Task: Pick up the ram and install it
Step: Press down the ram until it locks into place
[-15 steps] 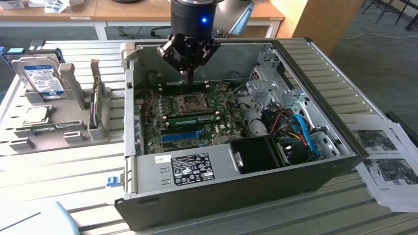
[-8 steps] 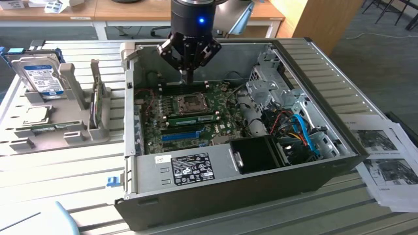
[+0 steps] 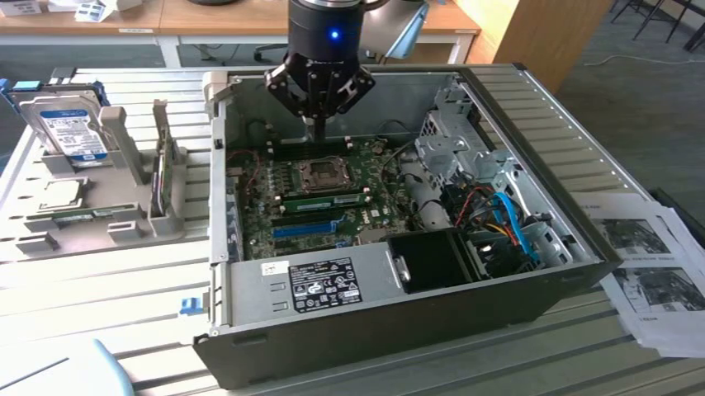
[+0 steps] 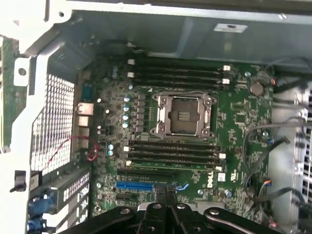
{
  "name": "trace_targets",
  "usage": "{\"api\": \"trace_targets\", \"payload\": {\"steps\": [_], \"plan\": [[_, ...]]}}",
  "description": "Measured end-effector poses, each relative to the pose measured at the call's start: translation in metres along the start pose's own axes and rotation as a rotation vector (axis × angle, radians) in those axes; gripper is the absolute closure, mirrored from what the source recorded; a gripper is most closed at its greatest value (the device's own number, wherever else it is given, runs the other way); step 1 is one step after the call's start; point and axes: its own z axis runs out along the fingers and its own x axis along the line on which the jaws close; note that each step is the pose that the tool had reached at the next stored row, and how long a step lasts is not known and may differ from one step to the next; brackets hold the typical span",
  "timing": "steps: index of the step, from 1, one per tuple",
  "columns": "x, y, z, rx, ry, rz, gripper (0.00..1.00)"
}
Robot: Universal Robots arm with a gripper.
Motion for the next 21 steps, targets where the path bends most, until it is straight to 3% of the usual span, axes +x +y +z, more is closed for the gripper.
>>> {"api": "trace_targets", "payload": {"steps": [5,14,16,19,21], "plan": [[0.0,0.0,0.0,-0.0011,-0.0009,0.082,0.91],[0.0002,0.0,0.0001,-0.0013,-0.0015,0.084,0.91],[0.0005,0.0,-0.0001,-0.0012,-0.0072,0.083,0.91],[0.001,0.0,0.0,-0.0016,-0.0229,0.083,0.91],[0.001,0.0,0.0001,-0.0018,-0.024,0.083,0.91]]}}
